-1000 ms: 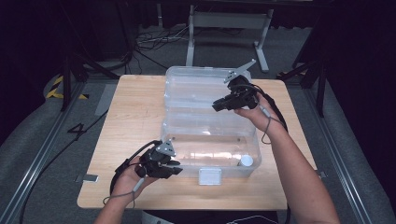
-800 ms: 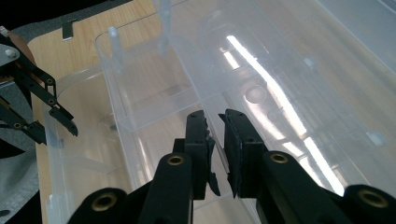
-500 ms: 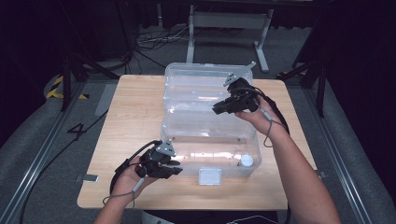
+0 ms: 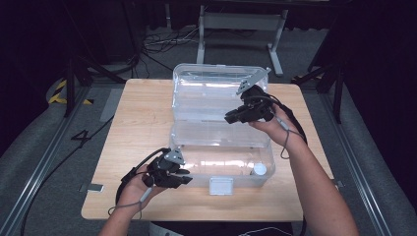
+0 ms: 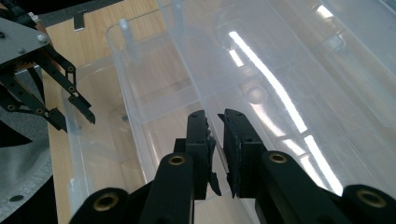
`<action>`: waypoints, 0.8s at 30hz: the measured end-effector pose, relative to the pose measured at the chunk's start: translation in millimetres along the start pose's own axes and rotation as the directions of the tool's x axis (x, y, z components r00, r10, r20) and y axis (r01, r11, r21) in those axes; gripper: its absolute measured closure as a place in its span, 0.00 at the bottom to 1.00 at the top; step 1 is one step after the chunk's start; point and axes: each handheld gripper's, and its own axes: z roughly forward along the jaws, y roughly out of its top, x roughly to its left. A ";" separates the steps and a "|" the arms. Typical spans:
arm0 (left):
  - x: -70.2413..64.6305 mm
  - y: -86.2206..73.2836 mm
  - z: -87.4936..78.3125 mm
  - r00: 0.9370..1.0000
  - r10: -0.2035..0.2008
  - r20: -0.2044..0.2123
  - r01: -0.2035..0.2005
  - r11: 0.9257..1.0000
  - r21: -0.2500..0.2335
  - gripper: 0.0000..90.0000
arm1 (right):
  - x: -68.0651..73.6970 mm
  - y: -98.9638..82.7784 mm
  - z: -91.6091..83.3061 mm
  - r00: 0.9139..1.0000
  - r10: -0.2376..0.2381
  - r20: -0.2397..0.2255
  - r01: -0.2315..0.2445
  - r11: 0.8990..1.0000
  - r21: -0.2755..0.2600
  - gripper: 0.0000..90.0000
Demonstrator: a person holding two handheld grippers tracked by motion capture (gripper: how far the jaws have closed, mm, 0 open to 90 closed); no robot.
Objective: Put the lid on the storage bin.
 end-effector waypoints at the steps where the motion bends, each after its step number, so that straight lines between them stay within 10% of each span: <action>1: 0.0 0.0 0.0 1.000 0.000 0.000 0.000 1.000 0.000 0.80 | 1.1 -0.6 -0.1 1.000 -0.010 0.003 0.010 1.000 -0.002 0.90; 24: 0.3 0.0 0.5 1.000 -0.004 0.004 0.004 1.000 0.002 0.80 | 18.1 -9.4 -5.1 0.999 -0.041 0.007 0.041 0.999 -0.007 0.91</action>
